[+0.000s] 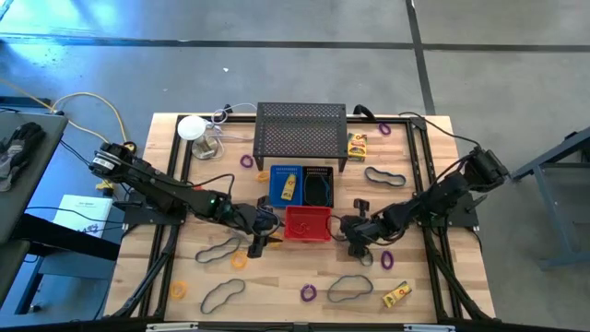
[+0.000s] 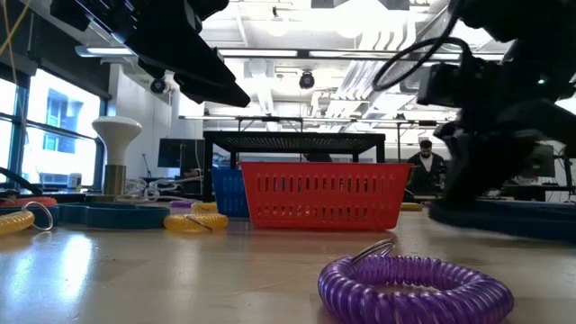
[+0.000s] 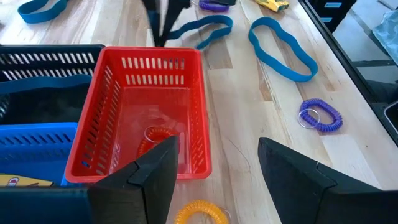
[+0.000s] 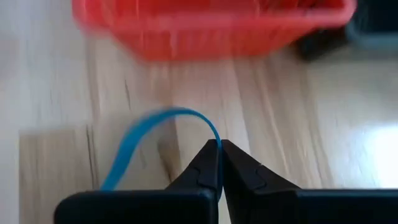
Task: Pick & Place Office Desk Supplies
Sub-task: Put the blue rubber band into the black bin
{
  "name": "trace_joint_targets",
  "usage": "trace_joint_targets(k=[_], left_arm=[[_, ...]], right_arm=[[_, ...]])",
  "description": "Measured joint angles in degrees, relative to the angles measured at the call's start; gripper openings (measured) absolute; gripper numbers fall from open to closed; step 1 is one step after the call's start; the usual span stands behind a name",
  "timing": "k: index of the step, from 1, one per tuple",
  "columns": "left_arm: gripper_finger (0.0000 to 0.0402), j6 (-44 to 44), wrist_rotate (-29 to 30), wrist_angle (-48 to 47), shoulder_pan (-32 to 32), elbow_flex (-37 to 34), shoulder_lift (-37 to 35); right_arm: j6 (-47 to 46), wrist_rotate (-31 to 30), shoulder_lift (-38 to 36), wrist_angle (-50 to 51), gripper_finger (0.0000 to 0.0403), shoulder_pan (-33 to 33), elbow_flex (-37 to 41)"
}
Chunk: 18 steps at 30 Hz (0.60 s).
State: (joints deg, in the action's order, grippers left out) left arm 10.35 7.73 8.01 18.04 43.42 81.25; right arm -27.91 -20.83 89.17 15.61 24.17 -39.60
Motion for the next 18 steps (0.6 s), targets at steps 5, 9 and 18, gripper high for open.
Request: trace_joint_targets(k=[5,9,18], left_arm=[[0.0215,0.02,0.02,-0.01,-0.06,0.0,0.0],[0.0215,0.04,0.01,0.0,-0.06,0.0,0.0],[0.0215,0.2,0.01,0.04,-0.06,0.0,0.0]], right_arm=[[-0.21,-0.39,0.0,12.15,0.0003,0.36,-7.07],[3.29,-4.07,-0.02,17.68,0.0003,1.26,-12.33],[11.92,-17.38,-0.66,20.62,0.0003,-0.09,-20.7]])
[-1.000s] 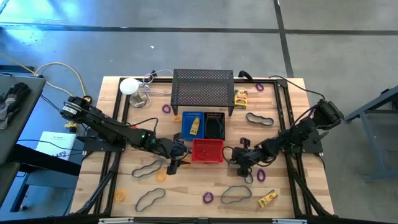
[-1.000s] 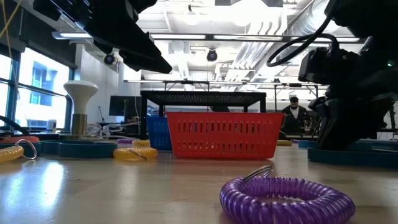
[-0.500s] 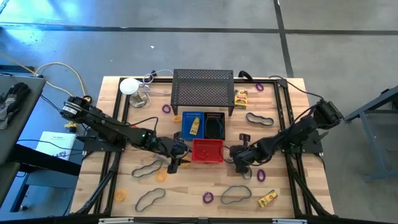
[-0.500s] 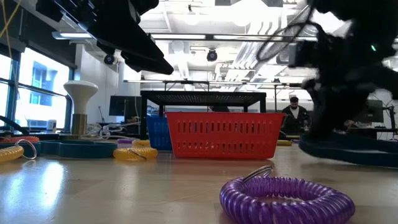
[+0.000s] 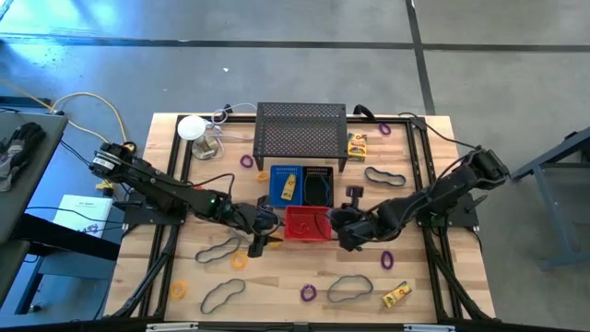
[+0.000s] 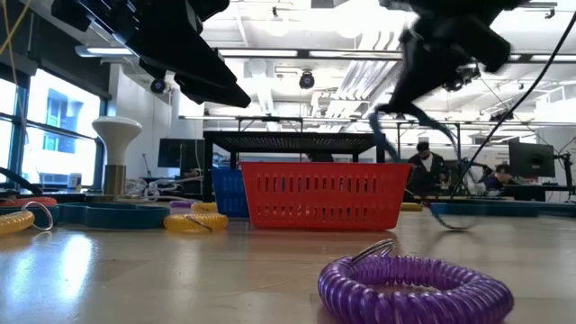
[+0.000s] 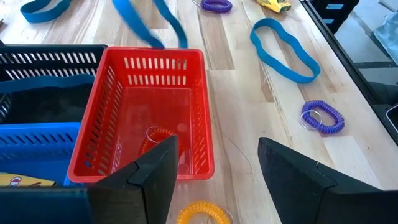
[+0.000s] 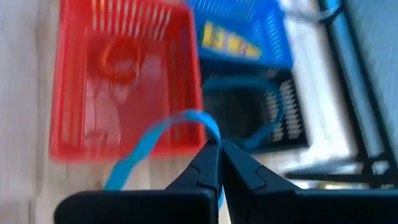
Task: Pick & Place Office Desk Supplies
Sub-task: Put the blue rubber band into the black bin
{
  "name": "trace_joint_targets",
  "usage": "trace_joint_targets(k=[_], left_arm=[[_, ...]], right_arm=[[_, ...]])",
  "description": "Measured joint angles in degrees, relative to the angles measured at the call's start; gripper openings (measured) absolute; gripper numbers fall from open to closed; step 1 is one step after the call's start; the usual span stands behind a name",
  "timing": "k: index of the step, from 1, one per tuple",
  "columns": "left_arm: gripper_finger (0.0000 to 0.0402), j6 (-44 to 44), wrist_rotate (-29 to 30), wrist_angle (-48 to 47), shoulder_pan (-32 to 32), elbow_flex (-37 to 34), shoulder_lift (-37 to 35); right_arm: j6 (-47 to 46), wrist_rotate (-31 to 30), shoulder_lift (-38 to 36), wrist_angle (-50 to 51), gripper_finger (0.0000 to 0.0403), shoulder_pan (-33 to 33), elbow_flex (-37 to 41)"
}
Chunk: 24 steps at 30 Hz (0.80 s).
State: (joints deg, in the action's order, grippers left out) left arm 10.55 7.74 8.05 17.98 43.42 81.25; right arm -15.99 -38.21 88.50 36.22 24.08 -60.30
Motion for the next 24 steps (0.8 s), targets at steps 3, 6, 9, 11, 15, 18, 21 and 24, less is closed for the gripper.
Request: trace_joint_targets(k=[3,6,9,11,15,18,21,24], left_arm=[[0.0215,-0.22,0.01,-0.01,0.0,0.0,0.0],[0.0215,-0.2,0.0,-0.01,0.0,0.0,0.0],[0.0215,-0.2,-0.01,-0.04,0.0,0.0,0.0],[0.0215,-0.17,-0.01,-0.06,0.0,0.0,0.0],[0.0215,-0.15,-0.01,-0.08,0.0,0.0,0.0],[0.0215,-0.2,-0.01,-0.08,0.0,0.0,0.32],[0.0215,-0.2,-0.01,0.12,0.0,0.0,1.13],[0.0215,-0.18,-0.18,0.07,0.0,-0.04,2.15]], right_arm=[[5.59,-0.46,-0.12,-5.08,0.0003,-1.43,-1.14],[13.24,-0.26,-0.12,-12.69,0.0003,-3.31,-1.22],[18.93,0.27,-0.12,-19.01,0.0003,-5.9,-1.26],[21.0,0.81,-0.12,-21.9,0.0003,-7.84,-1.24],[22.59,1.13,-0.12,-24.41,0.0003,-11.46,-1.24],[21.91,3.3,-0.12,-24.54,0.0003,-15.02,-1.0],[20.44,3.62,-0.06,-24.39,0.0003,-17.81,-0.19],[20.3,3.25,-0.04,-24.08,0.0003,-19.99,0.47]])
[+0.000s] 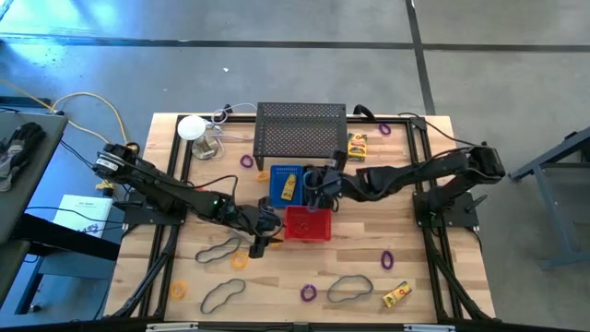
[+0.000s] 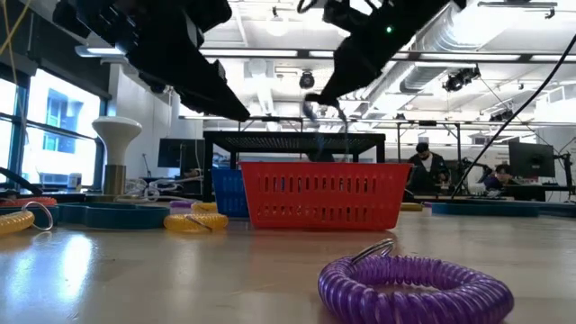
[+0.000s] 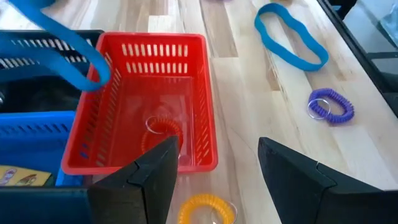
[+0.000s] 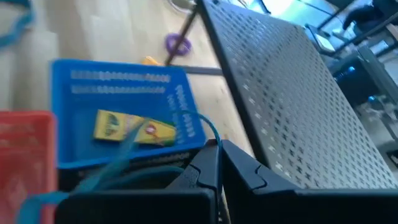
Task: Pick & Place Office Desk Supplies
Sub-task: Put the blue rubber band into the black bin
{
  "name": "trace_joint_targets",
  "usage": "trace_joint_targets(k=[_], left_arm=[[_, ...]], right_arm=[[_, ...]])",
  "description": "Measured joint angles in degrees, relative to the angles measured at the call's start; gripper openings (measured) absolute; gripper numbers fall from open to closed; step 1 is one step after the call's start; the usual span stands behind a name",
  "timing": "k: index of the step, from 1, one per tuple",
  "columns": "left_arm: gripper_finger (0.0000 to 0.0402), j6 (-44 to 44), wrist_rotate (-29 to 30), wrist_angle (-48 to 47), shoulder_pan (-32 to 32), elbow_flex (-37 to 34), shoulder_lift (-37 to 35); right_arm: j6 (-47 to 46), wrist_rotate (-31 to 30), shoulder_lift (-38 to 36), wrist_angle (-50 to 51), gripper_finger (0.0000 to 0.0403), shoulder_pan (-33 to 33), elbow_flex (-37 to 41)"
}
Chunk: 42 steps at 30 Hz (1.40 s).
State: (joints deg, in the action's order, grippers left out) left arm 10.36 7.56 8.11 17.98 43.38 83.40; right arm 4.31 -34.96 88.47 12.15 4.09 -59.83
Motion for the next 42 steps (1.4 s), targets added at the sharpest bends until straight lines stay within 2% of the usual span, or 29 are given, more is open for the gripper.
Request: trace_joint_targets(k=[7,14,17,25,34,39,42], left_arm=[[0.0215,2.78,-0.03,1.23,-0.02,0.02,0.74],[0.0215,2.56,-0.05,1.14,-0.02,0.02,0.74],[0.0215,2.56,-0.07,1.12,-0.02,0.02,0.74],[0.0215,3.02,-0.18,1.14,-0.02,0.02,0.74],[0.0215,3.07,-0.14,1.51,-0.02,0.09,0.74],[0.0215,3.09,-0.14,1.51,-0.19,0.09,0.74],[0.0215,3.06,-0.1,1.52,-0.2,0.09,0.74]], right_arm=[[-0.19,-0.04,0.04,0.5,0.0003,-3.55,0.02],[-0.08,-1.69,0.04,0.55,0.0003,-4.14,0.02],[-1.56,0.92,0.04,0.58,0.0003,-4.14,0.02],[-7.83,3.95,2.57,2.04,0.0003,-3.21,0.11],[-13.45,2.33,8.66,2.79,0.0003,-3.64,0.04],[-22.63,0.88,9.25,8.66,0.0003,-5.4,0.02],[-27.44,2.93,9.25,11.17,0.0003,-6.55,0.02]])
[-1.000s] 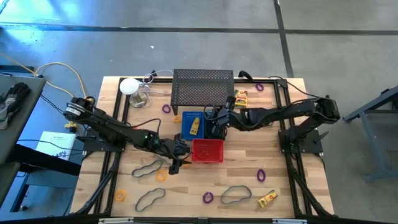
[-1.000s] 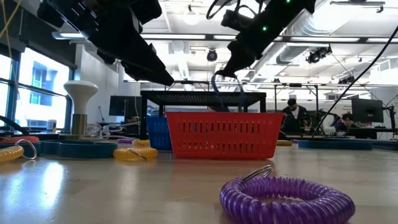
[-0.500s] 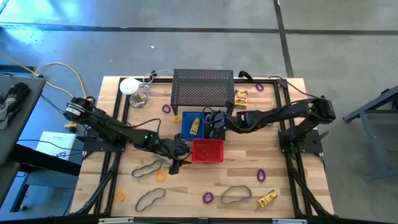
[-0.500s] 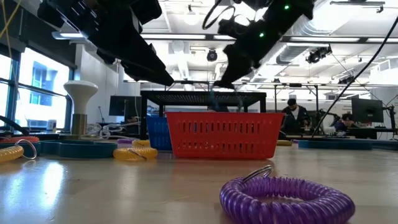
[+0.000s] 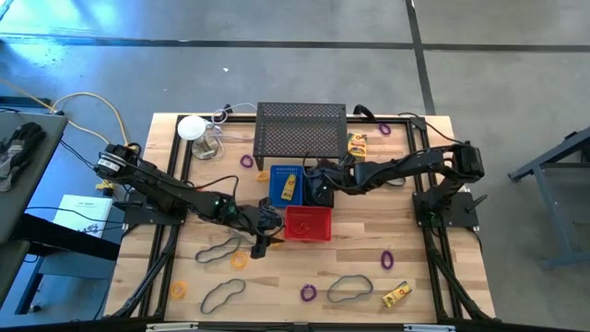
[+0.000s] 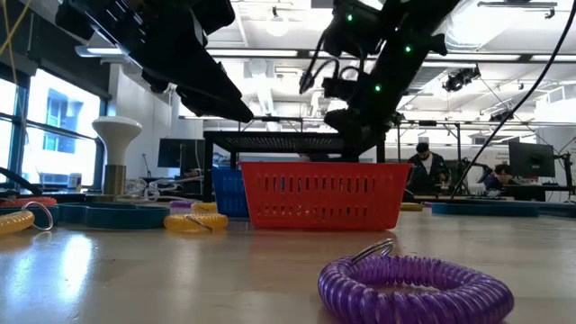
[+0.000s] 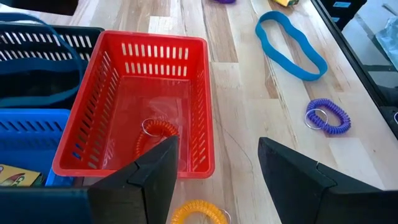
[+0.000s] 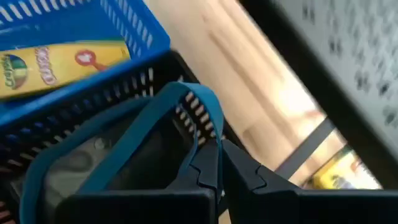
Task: Pick & Place Office Desk Supplies
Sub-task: Put the blue rubber band into the black bin
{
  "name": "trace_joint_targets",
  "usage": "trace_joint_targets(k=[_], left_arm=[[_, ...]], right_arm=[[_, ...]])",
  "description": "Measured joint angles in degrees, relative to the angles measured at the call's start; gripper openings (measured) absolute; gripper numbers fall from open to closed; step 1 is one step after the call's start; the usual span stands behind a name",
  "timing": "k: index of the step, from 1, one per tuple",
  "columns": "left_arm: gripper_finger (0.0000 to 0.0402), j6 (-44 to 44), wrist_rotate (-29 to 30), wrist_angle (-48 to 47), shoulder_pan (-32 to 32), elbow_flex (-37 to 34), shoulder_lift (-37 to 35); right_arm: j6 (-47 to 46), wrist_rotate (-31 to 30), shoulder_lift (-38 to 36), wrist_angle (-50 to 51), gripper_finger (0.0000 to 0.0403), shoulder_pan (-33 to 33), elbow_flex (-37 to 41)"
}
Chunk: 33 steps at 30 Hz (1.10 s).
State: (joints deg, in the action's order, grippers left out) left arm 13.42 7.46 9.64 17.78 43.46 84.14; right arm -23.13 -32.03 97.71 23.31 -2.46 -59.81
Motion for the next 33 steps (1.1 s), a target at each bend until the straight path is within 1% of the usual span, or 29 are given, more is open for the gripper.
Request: trace_joint_targets(k=[3,7,12,17,20,23,26,29,33], left_arm=[[0.0215,0.03,0.09,0.01,0.0,0.0,0.0],[0.0215,0.14,0.09,0.04,0.0,0.0,0.0],[0.0215,0.14,0.09,0.28,0.0,0.0,0.0],[0.0215,0.14,0.07,0.25,0.0,0.0,0.0],[0.0215,0.12,0.07,0.28,0.0,0.0,0.0],[0.0215,0.12,0.07,0.27,0.0,0.0,-0.02],[0.0215,-0.06,0.04,0.25,-0.02,0.0,-0.02],[0.0215,-0.06,0.05,0.21,-0.11,0.0,-0.02],[0.0215,-0.07,0.05,0.06,-0.11,0.0,-0.02]], right_arm=[[-3.66,5.29,0.0,0.37,0.0003,-0.99,0.0],[-5.36,11.82,-0.01,-0.7,0.0003,-1.46,0.0],[-7.78,14.3,-0.02,-0.98,0.0003,-1.7,0.0],[-9.76,19.52,1.45,-0.09,0.0003,-3.1,0.01],[-7.61,19.86,3.56,-2.13,0.0003,-3.8,-0.13],[-6.84,20.3,4.37,-2.01,0.0003,-4.76,0.11],[-6.35,20.19,5.34,-4.43,0.0012,-4.87,-0.18],[-3.89,20.25,5.35,-4.2,0.0036,-4.62,0.04],[-0.98,20.2,4.93,-4.22,0.0088,-3.57,0.0]])
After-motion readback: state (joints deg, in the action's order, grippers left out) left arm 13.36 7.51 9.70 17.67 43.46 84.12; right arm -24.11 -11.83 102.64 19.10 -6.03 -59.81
